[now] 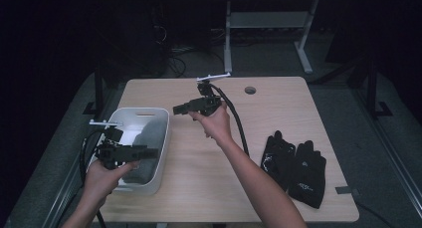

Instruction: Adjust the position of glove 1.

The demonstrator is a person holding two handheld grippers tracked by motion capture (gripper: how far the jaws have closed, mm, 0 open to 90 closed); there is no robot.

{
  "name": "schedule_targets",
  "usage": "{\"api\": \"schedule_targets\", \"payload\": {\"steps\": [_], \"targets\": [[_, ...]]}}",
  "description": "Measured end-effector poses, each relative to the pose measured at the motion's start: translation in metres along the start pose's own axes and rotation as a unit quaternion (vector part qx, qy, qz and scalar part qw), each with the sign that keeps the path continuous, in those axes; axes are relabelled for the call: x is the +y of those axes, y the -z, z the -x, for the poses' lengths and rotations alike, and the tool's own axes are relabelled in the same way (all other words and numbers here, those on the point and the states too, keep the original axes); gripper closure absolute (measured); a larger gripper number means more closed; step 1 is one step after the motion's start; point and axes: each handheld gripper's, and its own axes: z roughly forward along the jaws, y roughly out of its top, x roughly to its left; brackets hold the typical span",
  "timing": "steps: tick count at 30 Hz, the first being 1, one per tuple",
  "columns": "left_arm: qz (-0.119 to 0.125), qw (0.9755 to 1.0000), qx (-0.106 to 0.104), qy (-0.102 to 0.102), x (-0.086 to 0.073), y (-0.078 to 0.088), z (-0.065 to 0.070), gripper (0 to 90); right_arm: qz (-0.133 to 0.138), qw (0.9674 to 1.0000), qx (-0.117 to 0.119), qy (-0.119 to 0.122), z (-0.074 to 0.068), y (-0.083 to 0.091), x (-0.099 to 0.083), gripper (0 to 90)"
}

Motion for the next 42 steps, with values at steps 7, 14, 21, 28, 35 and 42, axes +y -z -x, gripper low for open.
{"api": "schedule_targets", "payload": {"steps": [7, 14, 21, 28, 35, 42], "targets": [[-0.006, 0.9999, -0.008, -0.013, 0.004, -0.009, 0.009, 25.1, 0.01, 0.9999, -0.003, 0.0, 0.005, 0.019, -0.006, 51.5], [-0.006, 0.9997, -0.013, -0.02, 0.008, -0.017, 0.017, 25.0, 0.017, 0.9998, -0.003, -0.008, 0.011, 0.036, -0.009, 51.3], [-0.015, 0.9991, -0.022, -0.033, 0.014, -0.03, 0.029, 25.0, 0.022, 0.9997, -0.008, -0.009, 0.018, 0.053, -0.014, 50.6], [-0.022, 0.9983, -0.034, -0.043, 0.019, -0.044, 0.04, 24.7, 0.029, 0.9994, -0.015, -0.005, 0.021, 0.07, -0.016, 50.2], [-0.029, 0.9977, -0.04, -0.047, 0.021, -0.056, 0.047, 24.6, 0.036, 0.9992, -0.016, -0.007, 0.026, 0.082, -0.019, 50.2], [-0.033, 0.9971, -0.046, -0.052, 0.023, -0.068, 0.057, 24.4, 0.04, 0.999, -0.019, -0.01, 0.033, 0.101, -0.025, 49.6]]}}
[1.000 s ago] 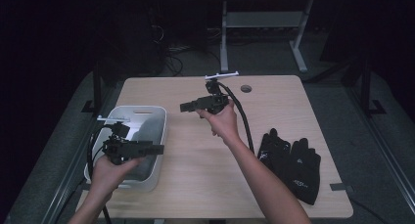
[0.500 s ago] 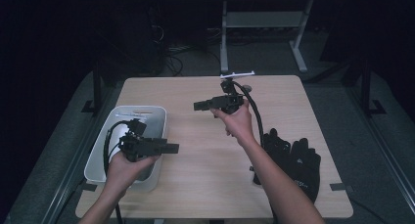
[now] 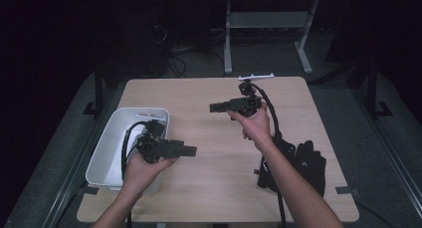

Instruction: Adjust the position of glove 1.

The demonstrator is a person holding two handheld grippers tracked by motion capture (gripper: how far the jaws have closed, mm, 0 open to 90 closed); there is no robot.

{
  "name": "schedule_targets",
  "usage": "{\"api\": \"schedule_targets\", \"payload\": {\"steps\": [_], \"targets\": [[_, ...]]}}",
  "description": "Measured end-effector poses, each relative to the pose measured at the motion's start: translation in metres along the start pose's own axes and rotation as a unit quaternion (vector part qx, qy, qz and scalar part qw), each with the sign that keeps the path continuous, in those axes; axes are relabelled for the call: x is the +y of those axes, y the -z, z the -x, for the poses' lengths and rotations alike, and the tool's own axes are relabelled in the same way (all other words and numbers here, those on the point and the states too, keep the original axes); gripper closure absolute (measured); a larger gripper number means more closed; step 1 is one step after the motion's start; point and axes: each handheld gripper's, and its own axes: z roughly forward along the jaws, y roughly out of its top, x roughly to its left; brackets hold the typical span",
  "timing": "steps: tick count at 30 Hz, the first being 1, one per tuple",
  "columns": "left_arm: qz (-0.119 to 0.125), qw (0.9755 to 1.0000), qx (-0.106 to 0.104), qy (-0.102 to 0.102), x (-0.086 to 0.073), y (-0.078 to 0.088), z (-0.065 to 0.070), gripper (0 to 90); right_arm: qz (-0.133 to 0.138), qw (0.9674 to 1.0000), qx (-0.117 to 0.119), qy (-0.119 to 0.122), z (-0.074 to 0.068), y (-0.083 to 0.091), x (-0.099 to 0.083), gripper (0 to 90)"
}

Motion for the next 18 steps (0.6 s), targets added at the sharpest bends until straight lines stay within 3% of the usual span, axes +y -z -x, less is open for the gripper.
{"api": "schedule_targets", "payload": {"steps": [18], "targets": [[-0.025, 0.9993, -0.027, -0.013, 0.008, -0.042, 0.024, 23.4, 0.017, 0.9997, -0.012, -0.012, 0.021, 0.046, -0.014, 49.2]]}}
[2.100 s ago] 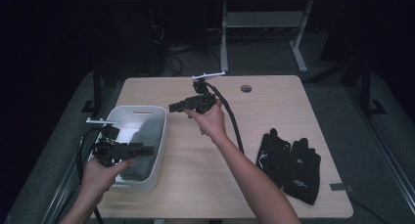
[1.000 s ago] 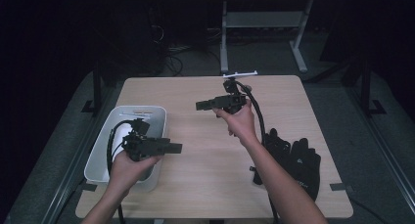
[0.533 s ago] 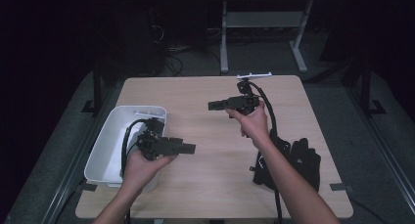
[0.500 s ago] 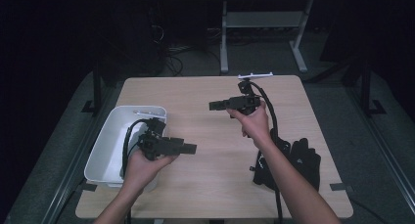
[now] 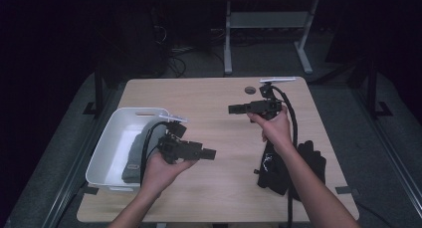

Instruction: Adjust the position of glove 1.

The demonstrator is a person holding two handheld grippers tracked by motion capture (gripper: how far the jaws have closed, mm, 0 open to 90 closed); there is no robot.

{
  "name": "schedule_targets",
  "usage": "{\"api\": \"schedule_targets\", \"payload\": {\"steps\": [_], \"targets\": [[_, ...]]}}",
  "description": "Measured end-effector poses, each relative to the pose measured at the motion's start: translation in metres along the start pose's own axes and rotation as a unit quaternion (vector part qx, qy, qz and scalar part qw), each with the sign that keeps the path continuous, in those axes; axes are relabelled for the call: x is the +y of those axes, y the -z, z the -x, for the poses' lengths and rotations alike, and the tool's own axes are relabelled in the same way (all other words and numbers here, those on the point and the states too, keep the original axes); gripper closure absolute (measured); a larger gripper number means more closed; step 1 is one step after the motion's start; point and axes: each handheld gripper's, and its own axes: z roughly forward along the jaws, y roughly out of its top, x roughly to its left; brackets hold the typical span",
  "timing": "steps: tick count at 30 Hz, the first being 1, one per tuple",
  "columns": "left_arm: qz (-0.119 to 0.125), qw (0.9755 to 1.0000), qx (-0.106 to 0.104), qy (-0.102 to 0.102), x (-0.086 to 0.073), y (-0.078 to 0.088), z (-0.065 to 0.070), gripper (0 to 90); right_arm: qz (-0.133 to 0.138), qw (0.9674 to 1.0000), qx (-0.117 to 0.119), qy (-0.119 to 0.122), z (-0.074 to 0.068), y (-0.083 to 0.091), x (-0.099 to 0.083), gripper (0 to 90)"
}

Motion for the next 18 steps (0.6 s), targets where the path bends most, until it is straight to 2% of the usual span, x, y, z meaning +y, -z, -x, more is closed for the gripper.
{"api": "schedule_targets", "payload": {"steps": [6, 18], "targets": [[-0.011, 0.9998, -0.009, -0.013, 0.002, -0.012, 0.005, 23.0, 0.006, 1.0, -0.004, -0.004, 0.007, 0.012, -0.005, 49.2], [-0.014, 0.9995, -0.023, -0.018, 0.004, -0.031, 0.014, 22.6, 0.013, 0.9997, -0.009, -0.019, 0.026, 0.034, -0.021, 49.0]]}}
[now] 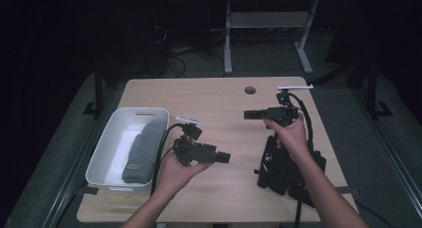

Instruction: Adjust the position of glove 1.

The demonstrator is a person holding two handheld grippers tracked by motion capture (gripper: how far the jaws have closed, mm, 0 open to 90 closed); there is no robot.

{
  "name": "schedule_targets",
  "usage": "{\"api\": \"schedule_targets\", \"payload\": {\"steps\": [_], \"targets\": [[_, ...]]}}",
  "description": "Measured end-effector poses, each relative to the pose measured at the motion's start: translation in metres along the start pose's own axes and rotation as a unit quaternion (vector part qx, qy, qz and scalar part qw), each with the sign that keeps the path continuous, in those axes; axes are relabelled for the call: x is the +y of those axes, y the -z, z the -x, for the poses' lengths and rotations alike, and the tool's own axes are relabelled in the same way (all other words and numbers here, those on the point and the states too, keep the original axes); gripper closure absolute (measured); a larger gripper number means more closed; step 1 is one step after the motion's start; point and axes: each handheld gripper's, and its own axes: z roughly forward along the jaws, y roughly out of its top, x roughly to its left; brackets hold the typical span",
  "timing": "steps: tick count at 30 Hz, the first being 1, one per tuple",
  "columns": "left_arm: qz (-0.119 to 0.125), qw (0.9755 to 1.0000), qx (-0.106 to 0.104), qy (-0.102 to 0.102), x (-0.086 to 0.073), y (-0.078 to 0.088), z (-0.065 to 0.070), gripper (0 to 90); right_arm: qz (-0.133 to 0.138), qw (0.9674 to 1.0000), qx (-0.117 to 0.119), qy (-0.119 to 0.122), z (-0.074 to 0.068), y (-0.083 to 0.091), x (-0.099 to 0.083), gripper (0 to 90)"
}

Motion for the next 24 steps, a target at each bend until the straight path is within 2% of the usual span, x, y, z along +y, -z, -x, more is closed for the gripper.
{"api": "schedule_targets", "payload": {"steps": [9, 13, 15, 24], "targets": [[-0.01, 0.9998, -0.015, -0.008, 0.002, -0.023, 0.008, 22.5, 0.001, 0.9998, -0.013, -0.017, 0.016, 0.022, -0.015, 49.1], [-0.013, 0.9996, -0.02, -0.014, 0.002, -0.033, 0.011, 22.4, 0.006, 0.9997, -0.018, -0.018, 0.022, 0.03, -0.02, 49.0], [-0.016, 0.9995, -0.02, -0.017, 0.003, -0.037, 0.012, 22.4, 0.008, 0.9996, -0.014, -0.023, 0.025, 0.034, -0.023, 49.1], [-0.026, 0.999, -0.023, -0.027, 0.001, -0.056, 0.018, 21.9, 0.009, 0.9992, -0.028, -0.029, 0.039, 0.055, -0.041, 48.6]]}}
